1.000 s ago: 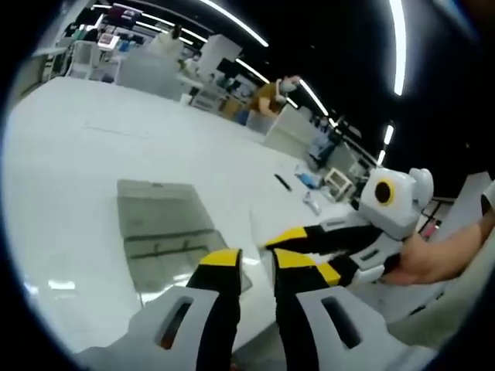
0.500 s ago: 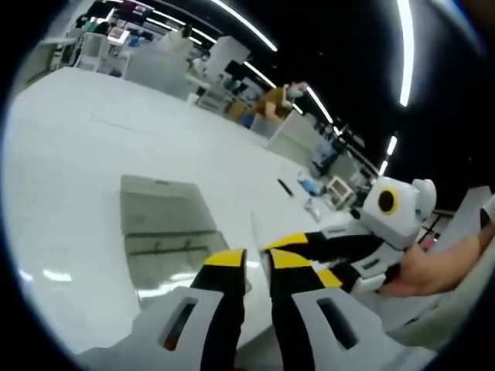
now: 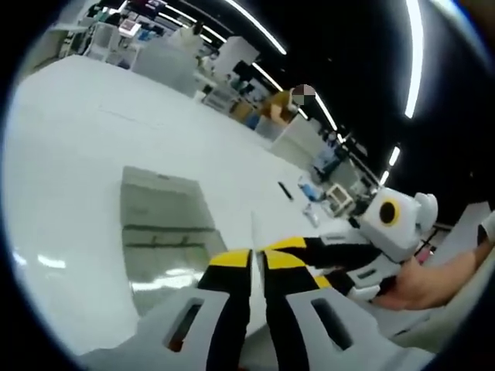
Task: Insert the divider into the dual guide fixture by aligning both edges with the guide slots and pushing it downward to the bottom, including one-sided entry, uneven engagement, binding, and posture correction.
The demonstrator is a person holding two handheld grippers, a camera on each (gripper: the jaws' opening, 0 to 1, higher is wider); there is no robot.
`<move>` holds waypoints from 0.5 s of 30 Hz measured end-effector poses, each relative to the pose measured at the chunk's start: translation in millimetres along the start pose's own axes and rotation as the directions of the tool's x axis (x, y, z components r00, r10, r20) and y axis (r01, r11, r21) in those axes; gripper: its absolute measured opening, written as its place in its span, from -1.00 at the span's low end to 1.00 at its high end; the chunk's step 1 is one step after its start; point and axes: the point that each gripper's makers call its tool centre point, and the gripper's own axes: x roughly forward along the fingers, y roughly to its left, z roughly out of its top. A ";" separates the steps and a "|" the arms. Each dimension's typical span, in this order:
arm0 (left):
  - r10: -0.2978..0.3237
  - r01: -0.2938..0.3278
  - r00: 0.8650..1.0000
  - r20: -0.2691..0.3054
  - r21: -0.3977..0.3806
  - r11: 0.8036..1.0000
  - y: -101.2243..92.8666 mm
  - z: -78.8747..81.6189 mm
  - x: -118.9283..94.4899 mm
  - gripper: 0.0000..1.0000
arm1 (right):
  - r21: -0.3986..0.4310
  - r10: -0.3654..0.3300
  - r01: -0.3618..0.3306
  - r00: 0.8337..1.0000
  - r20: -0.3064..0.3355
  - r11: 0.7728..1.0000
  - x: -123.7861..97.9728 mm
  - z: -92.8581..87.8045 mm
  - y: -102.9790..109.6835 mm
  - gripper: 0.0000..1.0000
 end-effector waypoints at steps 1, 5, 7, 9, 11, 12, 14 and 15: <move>-0.001 0.001 1.000 0.000 -0.003 1.000 -0.2 -0.2 0.1 -1.00 | 0.000 -0.002 0.002 1.000 0.000 1.000 0.1 0.0 0.2 -0.45; 0.000 0.000 1.000 -0.001 -0.031 1.000 -0.8 -1.0 0.2 -1.00 | 0.003 -0.007 0.007 1.000 -0.001 1.000 0.0 -0.8 0.2 -0.44; -0.001 0.001 1.000 0.001 -0.048 0.999 -1.1 -1.0 0.2 -1.00 | -0.004 -0.011 0.011 1.000 -0.001 1.000 -0.3 -0.6 0.2 -0.44; -0.003 0.003 1.000 0.001 -0.064 0.998 -1.3 -1.1 0.7 -1.00 | -0.008 -0.014 0.014 1.000 -0.002 1.000 -0.6 -0.8 -0.2 -0.44; -0.008 0.008 1.000 -0.002 -0.076 0.997 -2.6 -1.2 1.2 -1.00 | -0.009 -0.018 0.018 1.000 -0.003 1.000 -0.6 -1.1 -0.6 -0.44; -0.007 0.007 1.000 -0.002 -0.077 0.997 -2.6 -1.2 1.4 -1.00 | -0.010 -0.019 0.019 1.000 -0.002 1.000 -0.6 -1.2 -0.9 -0.44; -0.009 0.008 1.000 -0.002 -0.078 0.997 -2.7 -1.2 2.0 -1.00 | -0.016 -0.022 0.022 1.000 -0.003 1.000 -0.9 -1.3 -1.3 -0.43; -0.010 0.010 1.000 -0.003 -0.083 0.996 -2.9 -1.4 2.3 -1.00 | -0.017 -0.022 0.022 1.000 -0.004 1.000 -1.0 -1.4 -1.5 -0.43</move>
